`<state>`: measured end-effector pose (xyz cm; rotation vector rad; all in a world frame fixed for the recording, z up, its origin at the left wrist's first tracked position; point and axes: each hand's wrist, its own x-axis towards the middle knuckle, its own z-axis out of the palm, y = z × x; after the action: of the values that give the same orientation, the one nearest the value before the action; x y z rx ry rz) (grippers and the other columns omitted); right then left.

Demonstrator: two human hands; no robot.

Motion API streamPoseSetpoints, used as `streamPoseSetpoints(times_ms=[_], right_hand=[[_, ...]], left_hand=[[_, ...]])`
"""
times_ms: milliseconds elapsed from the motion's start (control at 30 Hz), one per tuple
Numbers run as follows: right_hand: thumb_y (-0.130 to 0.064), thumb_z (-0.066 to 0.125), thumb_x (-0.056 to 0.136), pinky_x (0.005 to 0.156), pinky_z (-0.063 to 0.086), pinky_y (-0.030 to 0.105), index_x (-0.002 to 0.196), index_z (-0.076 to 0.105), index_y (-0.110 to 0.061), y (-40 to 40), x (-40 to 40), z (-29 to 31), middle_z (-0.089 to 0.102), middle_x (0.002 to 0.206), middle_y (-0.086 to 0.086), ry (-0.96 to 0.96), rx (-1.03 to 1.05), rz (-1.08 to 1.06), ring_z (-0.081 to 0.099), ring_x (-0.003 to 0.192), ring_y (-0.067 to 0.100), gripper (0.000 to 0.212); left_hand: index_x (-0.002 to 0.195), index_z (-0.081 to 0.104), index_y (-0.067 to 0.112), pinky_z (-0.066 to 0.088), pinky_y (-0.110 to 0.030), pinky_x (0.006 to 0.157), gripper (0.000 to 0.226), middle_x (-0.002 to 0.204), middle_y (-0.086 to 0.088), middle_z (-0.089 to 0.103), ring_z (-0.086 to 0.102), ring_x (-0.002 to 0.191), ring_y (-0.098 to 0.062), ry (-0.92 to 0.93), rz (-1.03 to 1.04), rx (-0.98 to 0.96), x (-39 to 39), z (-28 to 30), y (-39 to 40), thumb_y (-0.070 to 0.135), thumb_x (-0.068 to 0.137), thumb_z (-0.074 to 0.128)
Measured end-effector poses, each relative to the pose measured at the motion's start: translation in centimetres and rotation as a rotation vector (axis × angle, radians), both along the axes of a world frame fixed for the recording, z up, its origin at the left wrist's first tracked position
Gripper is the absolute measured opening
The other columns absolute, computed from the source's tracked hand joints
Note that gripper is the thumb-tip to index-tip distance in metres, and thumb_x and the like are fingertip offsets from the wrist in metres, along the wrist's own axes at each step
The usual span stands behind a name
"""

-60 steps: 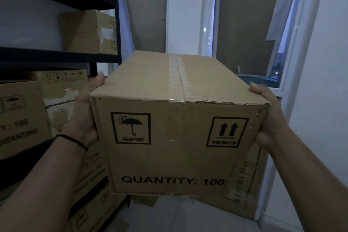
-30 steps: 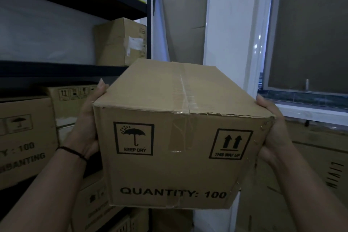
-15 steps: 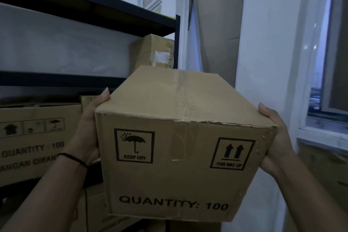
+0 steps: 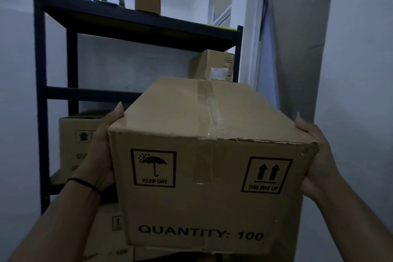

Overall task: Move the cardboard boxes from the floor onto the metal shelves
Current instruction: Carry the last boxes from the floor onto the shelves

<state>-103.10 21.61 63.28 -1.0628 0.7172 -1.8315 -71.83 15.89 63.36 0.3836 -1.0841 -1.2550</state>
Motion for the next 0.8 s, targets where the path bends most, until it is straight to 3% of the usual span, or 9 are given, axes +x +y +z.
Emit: streamPoseSetpoints(times_ms=[67,167,233,400,800], right_hand=[[-0.042,0.051,0.089,0.059,0.055,0.026,0.099,0.068,-0.013,-0.4,0.2,0.5,0.067,0.078,0.005,-0.008,-0.008,0.039,0.064,0.069,0.020,0.036],[-0.041,0.049,0.092,0.052,0.054,0.023,0.077,0.074,-0.015,-1.0,0.7,1.4,0.067,0.068,0.004,-0.014,-0.006,0.073,0.065,0.059,0.017,0.039],[-0.042,0.048,0.092,0.052,0.053,0.024,0.081,0.071,-0.015,-1.5,1.4,2.2,0.066,0.066,0.004,0.008,0.001,0.098,0.063,0.057,0.017,0.037],[-0.041,0.046,0.093,0.048,0.051,0.022,0.083,0.063,-0.015,-3.1,2.7,4.3,0.063,0.060,0.002,0.035,-0.044,0.160,0.061,0.053,0.015,0.033],[-0.041,0.044,0.094,0.048,0.052,0.022,0.086,0.064,-0.014,-8.5,6.3,6.8,0.066,0.063,0.003,0.001,-0.158,0.191,0.064,0.054,0.015,0.035]], left_hand=[[0.073,0.080,0.021,0.056,-0.025,0.052,0.054,0.077,-0.004,0.074,0.070,0.063,-0.015,-0.007,-0.029,-0.053,0.2,0.5,0.4,0.045,0.096,0.038],[0.086,0.080,0.018,0.059,-0.030,0.058,0.049,0.089,-0.009,0.074,0.071,0.072,-0.020,0.001,0.016,-0.045,1.4,1.0,0.6,0.054,0.087,0.045],[0.085,0.080,0.018,0.059,-0.029,0.059,0.049,0.087,-0.009,0.074,0.071,0.072,-0.020,0.001,0.060,-0.055,2.0,1.5,0.6,0.054,0.087,0.046],[0.053,0.075,0.021,0.054,-0.021,0.047,0.067,0.060,-0.001,0.069,0.067,0.052,-0.012,-0.023,0.110,-0.119,2.7,3.3,0.3,0.047,0.098,0.032],[0.067,0.078,0.020,0.055,-0.024,0.048,0.060,0.070,-0.005,0.071,0.069,0.059,-0.015,-0.007,0.105,-0.216,6.6,6.5,-4.4,0.050,0.094,0.034]])
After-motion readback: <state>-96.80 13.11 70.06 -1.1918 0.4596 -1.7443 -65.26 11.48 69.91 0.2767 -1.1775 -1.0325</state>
